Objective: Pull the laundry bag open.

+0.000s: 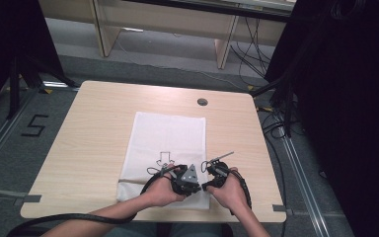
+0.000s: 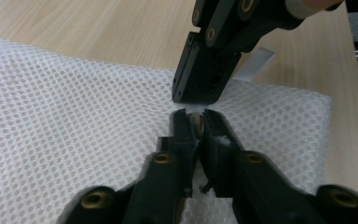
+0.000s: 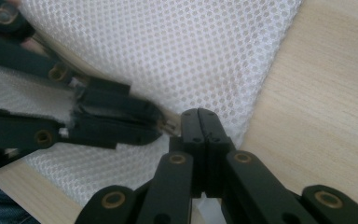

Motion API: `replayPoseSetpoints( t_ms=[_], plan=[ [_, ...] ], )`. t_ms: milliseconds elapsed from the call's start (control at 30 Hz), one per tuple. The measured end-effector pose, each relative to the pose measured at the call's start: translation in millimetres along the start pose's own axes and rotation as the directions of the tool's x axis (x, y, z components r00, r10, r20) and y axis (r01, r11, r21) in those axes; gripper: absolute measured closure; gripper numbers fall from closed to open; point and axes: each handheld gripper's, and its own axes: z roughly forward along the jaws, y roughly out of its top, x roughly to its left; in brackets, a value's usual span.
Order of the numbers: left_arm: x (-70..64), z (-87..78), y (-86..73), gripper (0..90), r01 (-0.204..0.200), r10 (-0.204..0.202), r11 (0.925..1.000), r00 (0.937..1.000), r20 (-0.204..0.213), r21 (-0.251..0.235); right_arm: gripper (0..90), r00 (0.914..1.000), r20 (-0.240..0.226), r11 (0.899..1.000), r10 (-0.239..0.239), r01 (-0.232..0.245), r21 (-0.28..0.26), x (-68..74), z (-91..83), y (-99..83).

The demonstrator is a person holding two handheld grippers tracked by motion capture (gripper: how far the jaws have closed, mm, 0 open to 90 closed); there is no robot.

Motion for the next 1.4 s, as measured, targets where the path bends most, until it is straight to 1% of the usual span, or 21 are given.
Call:
replayPoseSetpoints(
  t_ms=[33, 67, 100, 167, 300, 333, 400, 433, 533, 567, 600, 633, 700, 733, 967, 1000, 1100, 1133, 1267, 1300, 1400],
  plan=[
    [-1.0, 0.1, 0.3, 87.2, 0.002, -0.002, 1.0, 1.0, -0.001, -0.006, 90.0, 1.0, 0.002, 1.0, 0.003, -0.003, -0.004, 0.4, 0.3, -0.4],
    [-0.2, -1.0, 0.6, 87.2, -0.02, 0.02, 0.9997, 0.9998, -0.002, 0.01, 90.0, 1.0, 0.002, 1.0, 0.003, -0.003, -0.004, 0.4, 0.3, -0.4],
    [0.0, -0.5, 0.2, 87.2, -0.008, 0.008, 1.0, 1.0, 0.001, 0.004, 90.0, 0.9999, 0.01, 1.0, -0.002, 0.002, -0.003, 1.7, 0.1, -0.3],
    [0.2, -0.6, 0.4, 87.3, -0.007, 0.007, 1.0, 1.0, 0.002, 0.005, 90.0, 0.9999, 0.009, 1.0, -0.009, 0.009, -0.001, 2.1, 0.3, -0.1],
    [-0.5, -1.6, 2.0, 87.4, -0.022, 0.022, 0.9996, 0.9998, -0.002, 0.017, 90.0, 0.9999, 0.011, 1.0, -0.008, 0.008, -0.003, 2.0, 0.2, -0.2],
    [-0.7, -2.0, 2.5, 87.4, -0.024, 0.024, 0.9995, 0.9997, -0.003, 0.02, 90.0, 0.9995, 0.002, 0.999, -0.033, 0.033, -0.013, 0.0, 1.1, 0.0],
    [-0.9, -3.1, 2.6, 87.4, -0.013, 0.013, 0.9998, 0.9999, -0.002, 0.018, 90.0, 0.9994, 0.003, 0.999, -0.034, 0.034, -0.013, 0.2, 1.2, 0.0],
    [-0.5, -3.4, 1.9, 87.4, -0.006, 0.006, 0.9999, 1.0, -0.001, 0.01, 90.0, 0.9999, 0.014, 1.0, -0.01, 0.01, 0.0, 2.3, 0.2, 0.1],
    [0.3, -5.6, -1.5, 87.4, 0.024, -0.024, 0.9997, 0.9997, 0.0, -0.001, 90.0, 0.9998, 0.016, 1.0, -0.009, 0.009, -0.008, 2.8, 1.0, 0.2],
    [1.7, -9.6, -0.9, 87.4, 0.001, -0.001, 1.0, 1.0, -0.002, 0.004, 90.0, 0.9997, 0.018, 1.0, -0.018, 0.018, 0.007, 2.5, 0.4, 0.9],
    [0.9, -11.3, -0.8, 87.4, 0.017, -0.017, 0.9998, 0.9998, -0.001, 0.003, 90.0, 0.9992, 0.016, 0.999, -0.037, 0.037, 0.0, 1.3, 1.0, 1.3],
    [1.4, -13.2, -0.4, 87.4, 0.012, -0.012, 0.9999, 0.9999, -0.002, 0.006, 90.0, 0.9996, 0.02, 1.0, -0.017, 0.017, 0.007, 2.8, 0.3, 1.0],
    [2.1, -14.9, -0.6, 87.4, 0.006, -0.006, 1.0, 1.0, 0.001, 0.008, 90.0, 0.9995, 0.021, 1.0, -0.022, 0.022, 0.006, 2.7, 0.2, 0.9],
    [1.7, -14.8, -1.2, 87.4, 0.017, -0.017, 0.9998, 0.9999, 0.0, 0.003, 90.0, 0.9991, 0.013, 0.999, -0.041, 0.041, -0.002, 1.3, 0.9, 1.1],
    [1.8, -15.1, -1.4, 87.4, 0.021, -0.021, 0.9998, 0.9998, 0.003, 0.004, 90.0, 0.999, 0.017, 0.999, -0.041, 0.041, 0.0, 1.8, 0.8, 1.0],
    [1.9, -15.4, -1.4, 87.4, 0.021, -0.021, 0.9998, 0.9998, 0.002, 0.005, 90.0, 0.9995, 0.022, 1.0, -0.022, 0.022, 0.008, 3.3, 0.1, 0.7],
    [2.0, -16.6, -2.0, 87.4, 0.023, -0.023, 0.9997, 0.9997, 0.004, -0.001, 90.0, 0.9991, 0.036, 1.0, -0.023, 0.023, 0.011, 3.3, 1.2, 0.8],
    [2.2, -17.6, -2.3, 87.4, 0.021, -0.021, 0.9998, 0.9998, 0.004, 0.004, 90.0, 0.9995, 0.022, 1.0, -0.023, 0.023, 0.007, 3.3, 0.2, 0.6],
    [2.9, -19.1, -3.0, 87.4, 0.014, -0.014, 0.9999, 0.9999, 0.002, 0.007, 90.0, 0.9995, 0.018, 1.0, -0.026, 0.026, 0.01, 2.7, 0.3, 1.2],
    [1.7, -18.6, -3.0, 87.4, 0.028, -0.028, 0.9996, 0.9996, 0.005, -0.005, 90.0, 0.9995, 0.021, 1.0, -0.025, 0.025, 0.006, 2.9, 0.3, 0.9],
    [2.0, -20.3, -3.0, 87.4, 0.027, -0.027, 0.9996, 0.9996, 0.004, -0.003, 90.0, 0.9995, 0.023, 1.0, -0.024, 0.024, 0.007, 3.1, 0.2, 0.8]
  ],
)
